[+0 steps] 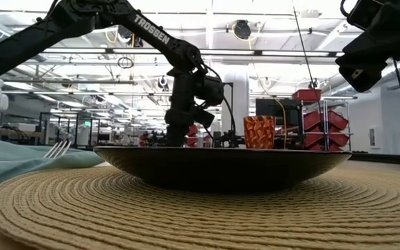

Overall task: Set table place
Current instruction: Move the silver spoon to the right side of the brown mat

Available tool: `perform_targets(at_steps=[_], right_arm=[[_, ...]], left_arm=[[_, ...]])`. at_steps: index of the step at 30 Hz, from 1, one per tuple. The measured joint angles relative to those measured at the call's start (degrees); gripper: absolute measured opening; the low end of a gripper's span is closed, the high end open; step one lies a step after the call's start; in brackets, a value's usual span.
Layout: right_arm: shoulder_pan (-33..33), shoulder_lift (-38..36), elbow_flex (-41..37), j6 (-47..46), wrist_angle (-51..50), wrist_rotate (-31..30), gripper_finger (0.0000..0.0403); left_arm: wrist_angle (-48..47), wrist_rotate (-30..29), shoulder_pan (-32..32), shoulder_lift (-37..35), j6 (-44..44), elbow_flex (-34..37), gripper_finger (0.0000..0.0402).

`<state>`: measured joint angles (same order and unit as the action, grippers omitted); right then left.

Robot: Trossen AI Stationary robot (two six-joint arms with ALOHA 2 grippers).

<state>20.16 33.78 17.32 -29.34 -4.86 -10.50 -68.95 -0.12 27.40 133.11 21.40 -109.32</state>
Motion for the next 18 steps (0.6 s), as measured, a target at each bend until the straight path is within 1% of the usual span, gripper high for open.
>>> perform_targets(at_steps=[5, 11, 14, 18], right_arm=[[0.0, 0.0, 0.0, 0.0, 0.0, 0.0, 0.0082], [0.0, 0.0, 0.0, -0.1, 0.0, 0.0, 0.0082], [0.0, 0.0, 0.0, -0.1, 0.0, 0.0, 0.0082], [0.0, 0.0, 0.0, 0.0, 0.0, 0.0, 0.0082]], left_arm=[[1.6, -1.3, -0.2, -0.8, -1.2, 0.0, 0.0058], [1.8, -1.4, -0.2, -0.8, -1.5, 0.0, 0.0109], [4.5, -1.0, -0.2, -0.8, -1.6, 0.0, 0.012], [5.6, -0.4, -0.2, -0.8, -1.6, 0.0, 0.0121]])
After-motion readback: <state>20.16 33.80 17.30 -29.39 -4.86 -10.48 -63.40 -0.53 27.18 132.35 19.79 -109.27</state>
